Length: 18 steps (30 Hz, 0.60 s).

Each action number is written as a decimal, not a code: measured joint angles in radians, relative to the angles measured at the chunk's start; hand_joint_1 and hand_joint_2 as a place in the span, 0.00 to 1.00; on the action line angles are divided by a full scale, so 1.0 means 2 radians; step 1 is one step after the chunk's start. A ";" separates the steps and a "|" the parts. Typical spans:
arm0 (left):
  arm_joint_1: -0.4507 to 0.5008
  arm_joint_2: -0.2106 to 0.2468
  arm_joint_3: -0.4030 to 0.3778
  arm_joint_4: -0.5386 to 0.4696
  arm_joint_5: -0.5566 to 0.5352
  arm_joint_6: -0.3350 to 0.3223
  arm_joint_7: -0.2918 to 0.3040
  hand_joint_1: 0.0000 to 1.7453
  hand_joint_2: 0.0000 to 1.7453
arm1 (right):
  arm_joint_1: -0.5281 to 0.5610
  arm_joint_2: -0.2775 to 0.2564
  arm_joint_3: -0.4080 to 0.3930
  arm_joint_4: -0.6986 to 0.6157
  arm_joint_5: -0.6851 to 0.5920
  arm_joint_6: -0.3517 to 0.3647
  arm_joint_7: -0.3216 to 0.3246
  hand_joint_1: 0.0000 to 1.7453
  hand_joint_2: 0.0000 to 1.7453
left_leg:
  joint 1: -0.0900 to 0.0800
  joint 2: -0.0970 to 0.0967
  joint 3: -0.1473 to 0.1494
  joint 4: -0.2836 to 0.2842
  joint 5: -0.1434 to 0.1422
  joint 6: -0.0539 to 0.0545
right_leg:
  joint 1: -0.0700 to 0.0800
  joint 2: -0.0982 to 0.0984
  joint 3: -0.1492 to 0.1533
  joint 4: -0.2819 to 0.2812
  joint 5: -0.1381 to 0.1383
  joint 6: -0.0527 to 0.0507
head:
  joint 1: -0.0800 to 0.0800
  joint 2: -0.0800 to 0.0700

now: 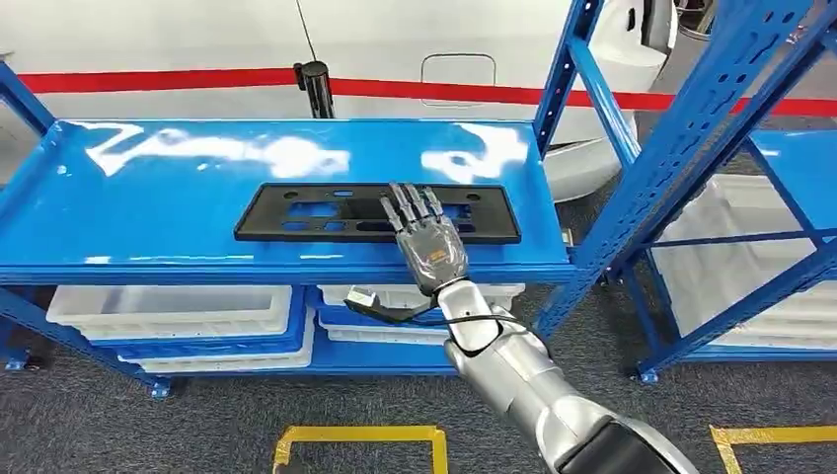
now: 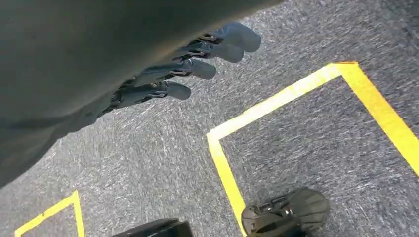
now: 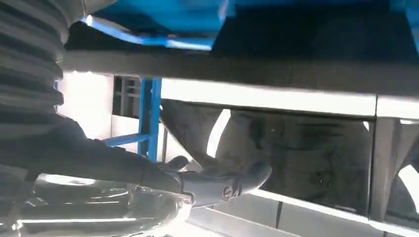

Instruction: Take the parts from the cabinet and place them on the table.

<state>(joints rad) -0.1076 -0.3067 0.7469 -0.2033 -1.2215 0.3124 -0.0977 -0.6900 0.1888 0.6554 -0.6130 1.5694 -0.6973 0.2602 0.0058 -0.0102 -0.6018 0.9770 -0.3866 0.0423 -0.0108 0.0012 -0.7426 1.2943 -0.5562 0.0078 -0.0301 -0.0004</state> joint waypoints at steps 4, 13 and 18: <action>0.000 0.000 0.000 0.000 0.000 0.000 0.000 0.00 0.00 | -0.002 0.000 0.000 0.000 0.000 0.000 0.000 0.00 1.00 | -0.001 -0.003 0.004 0.000 -0.002 -0.003 | 0.000 0.000 0.070 -0.152 0.060 0.007 | 0.001 0.000; 0.001 0.000 0.000 0.000 0.000 0.001 0.000 0.00 0.00 | -0.002 0.004 0.000 -0.001 0.000 0.000 0.000 0.00 1.00 | 0.005 0.000 -0.055 0.130 -0.074 -0.031 | -0.005 0.001 0.086 -0.168 0.071 -0.020 | -0.004 0.000; 0.001 0.002 0.001 0.000 0.000 0.002 0.001 0.00 0.00 | 0.000 0.004 0.000 -0.001 0.000 0.000 0.000 0.00 1.00 | 0.012 0.004 -0.035 0.067 -0.016 -0.035 | -0.005 0.003 0.093 -0.168 0.065 -0.015 | -0.004 0.000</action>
<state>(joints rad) -0.1055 -0.3033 0.7481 -0.2033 -1.2223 0.3155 -0.0961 -0.6903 0.1976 0.6558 -0.6142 1.5694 -0.6973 0.2605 0.0306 -0.0024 -0.6727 1.1113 -0.4181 -0.0280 -0.0211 0.0070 -0.5576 0.9591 -0.4258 -0.0226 -0.0385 -0.0004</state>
